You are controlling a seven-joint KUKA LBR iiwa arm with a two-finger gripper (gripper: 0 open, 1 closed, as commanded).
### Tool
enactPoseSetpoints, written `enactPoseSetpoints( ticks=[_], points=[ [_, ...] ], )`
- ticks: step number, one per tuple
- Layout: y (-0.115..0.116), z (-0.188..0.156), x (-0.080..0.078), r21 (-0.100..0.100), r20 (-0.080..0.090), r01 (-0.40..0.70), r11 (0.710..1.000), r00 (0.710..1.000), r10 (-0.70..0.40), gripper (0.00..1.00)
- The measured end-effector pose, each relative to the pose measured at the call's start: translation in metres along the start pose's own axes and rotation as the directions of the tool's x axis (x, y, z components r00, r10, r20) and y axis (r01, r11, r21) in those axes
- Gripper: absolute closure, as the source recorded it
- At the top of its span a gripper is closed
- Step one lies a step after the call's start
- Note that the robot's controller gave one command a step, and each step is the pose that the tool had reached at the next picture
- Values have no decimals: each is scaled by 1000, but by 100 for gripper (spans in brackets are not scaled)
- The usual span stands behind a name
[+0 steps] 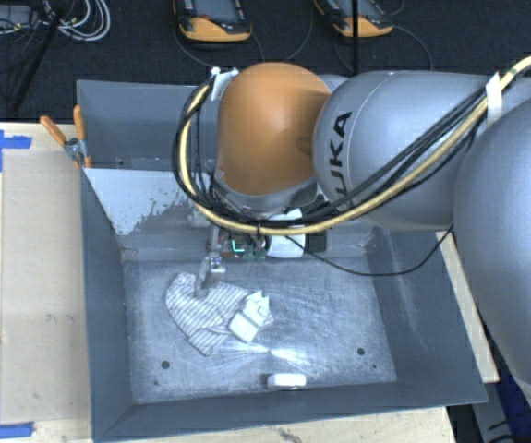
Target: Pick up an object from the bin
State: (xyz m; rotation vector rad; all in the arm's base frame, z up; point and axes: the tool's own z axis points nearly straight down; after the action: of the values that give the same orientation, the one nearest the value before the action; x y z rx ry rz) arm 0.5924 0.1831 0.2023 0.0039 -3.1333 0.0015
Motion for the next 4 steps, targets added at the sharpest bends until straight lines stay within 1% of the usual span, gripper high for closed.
enactPoseSetpoints(
  ticks=[1, 2, 3, 4],
  points=[
    [-1, -5, -2, -1, 7, -4, 1000, 1000, 4, 0],
    [-26, 38, 10, 0, 9, 137, 991, 991, -137, 0],
    [-42, 46, 45, 1, 5, 376, 927, 927, -376, 0],
    [-38, 49, 46, 3, 8, 519, 855, 855, -519, 0]
  ],
)
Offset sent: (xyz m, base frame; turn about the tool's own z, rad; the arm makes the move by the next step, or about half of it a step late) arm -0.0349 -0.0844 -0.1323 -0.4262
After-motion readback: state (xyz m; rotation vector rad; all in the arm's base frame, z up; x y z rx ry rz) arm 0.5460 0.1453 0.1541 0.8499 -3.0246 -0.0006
